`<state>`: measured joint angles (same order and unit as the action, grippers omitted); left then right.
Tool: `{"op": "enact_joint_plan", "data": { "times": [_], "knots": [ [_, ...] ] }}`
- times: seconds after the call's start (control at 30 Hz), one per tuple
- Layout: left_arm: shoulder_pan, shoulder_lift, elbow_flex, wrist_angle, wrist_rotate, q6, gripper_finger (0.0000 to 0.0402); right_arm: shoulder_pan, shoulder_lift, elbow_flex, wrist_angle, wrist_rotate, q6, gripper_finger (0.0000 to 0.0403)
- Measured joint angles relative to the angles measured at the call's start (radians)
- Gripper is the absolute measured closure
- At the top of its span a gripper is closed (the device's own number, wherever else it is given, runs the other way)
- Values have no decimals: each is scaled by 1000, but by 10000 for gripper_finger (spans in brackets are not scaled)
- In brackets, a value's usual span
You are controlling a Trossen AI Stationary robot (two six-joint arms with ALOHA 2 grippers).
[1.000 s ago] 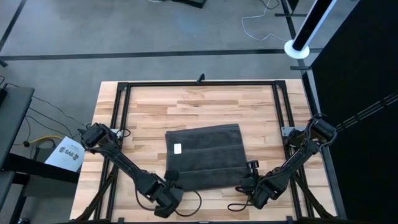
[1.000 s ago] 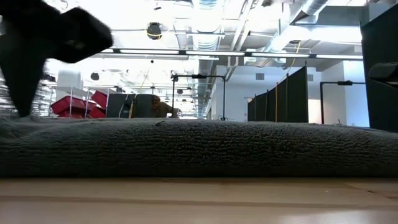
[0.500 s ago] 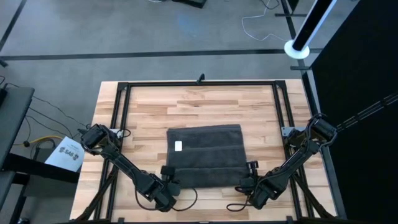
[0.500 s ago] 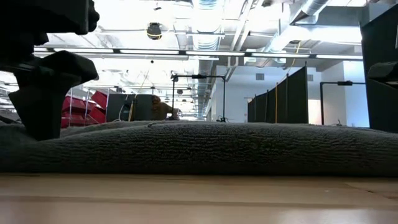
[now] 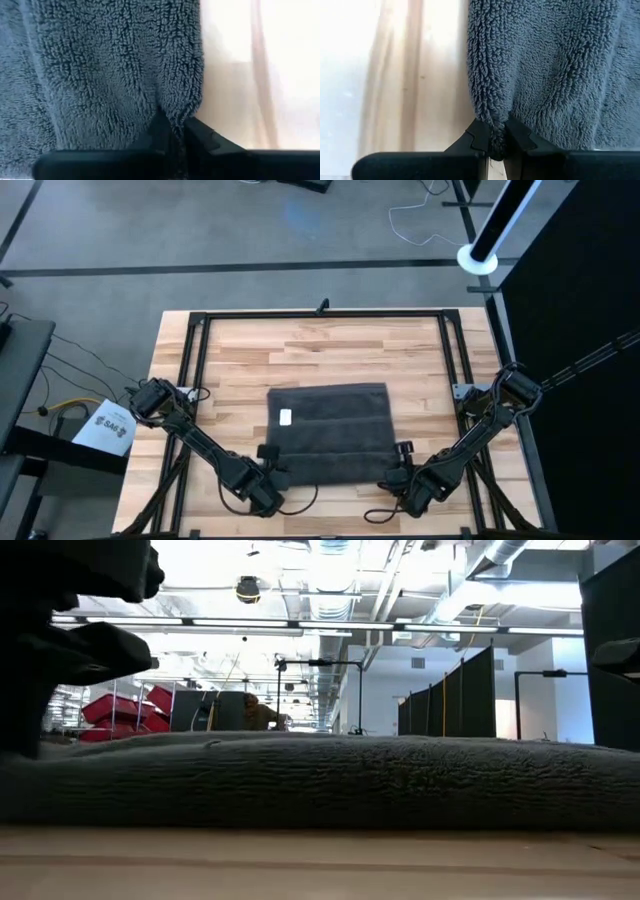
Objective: Roll towel
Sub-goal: Roll the gray towel
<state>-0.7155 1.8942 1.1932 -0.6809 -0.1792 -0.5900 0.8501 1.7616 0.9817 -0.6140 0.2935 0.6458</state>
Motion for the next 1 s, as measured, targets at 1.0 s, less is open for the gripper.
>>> {"op": "enact_joint_plan", "data": {
  "times": [1.0],
  "knots": [
    [66,-201,-89,389,523,-227,386,-164,-331,-182,372,-713,193,386]
  ]
}}
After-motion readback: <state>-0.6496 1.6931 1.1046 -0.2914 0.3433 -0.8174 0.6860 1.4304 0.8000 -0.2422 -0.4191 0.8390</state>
